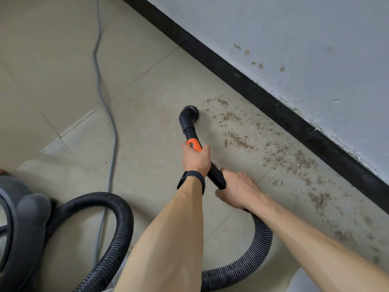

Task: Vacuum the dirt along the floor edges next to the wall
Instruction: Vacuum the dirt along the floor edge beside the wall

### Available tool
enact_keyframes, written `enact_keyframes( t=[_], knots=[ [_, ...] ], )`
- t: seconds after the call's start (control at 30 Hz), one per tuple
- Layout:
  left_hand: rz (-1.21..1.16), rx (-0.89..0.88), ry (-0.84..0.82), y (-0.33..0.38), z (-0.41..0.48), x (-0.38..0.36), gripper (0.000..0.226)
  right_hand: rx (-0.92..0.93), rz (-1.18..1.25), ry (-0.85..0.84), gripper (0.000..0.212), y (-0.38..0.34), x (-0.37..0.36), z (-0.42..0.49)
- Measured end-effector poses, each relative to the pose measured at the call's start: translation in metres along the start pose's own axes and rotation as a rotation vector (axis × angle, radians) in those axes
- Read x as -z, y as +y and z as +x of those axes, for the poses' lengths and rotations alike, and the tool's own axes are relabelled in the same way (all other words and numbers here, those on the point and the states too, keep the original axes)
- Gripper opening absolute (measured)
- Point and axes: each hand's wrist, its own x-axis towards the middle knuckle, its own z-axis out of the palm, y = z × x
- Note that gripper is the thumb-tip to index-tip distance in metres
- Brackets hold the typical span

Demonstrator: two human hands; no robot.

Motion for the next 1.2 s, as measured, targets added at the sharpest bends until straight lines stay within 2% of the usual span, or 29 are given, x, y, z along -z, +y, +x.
enact_keyframes(
  t=[0.47, 1.2],
  knots=[
    [0.040, -0.042, -0.073, 0.032, 0.027, -0.017, 0.046, -0.003, 0.095, 0.036, 0.024, 0.003, 0.016, 0.029],
    [0.110, -0.121, -0.179, 0.055, 0.039, -0.068, 0.034, -0.107, 0.219, 0.115, 0.017, 0.033, 0.026, 0.043]
  ],
)
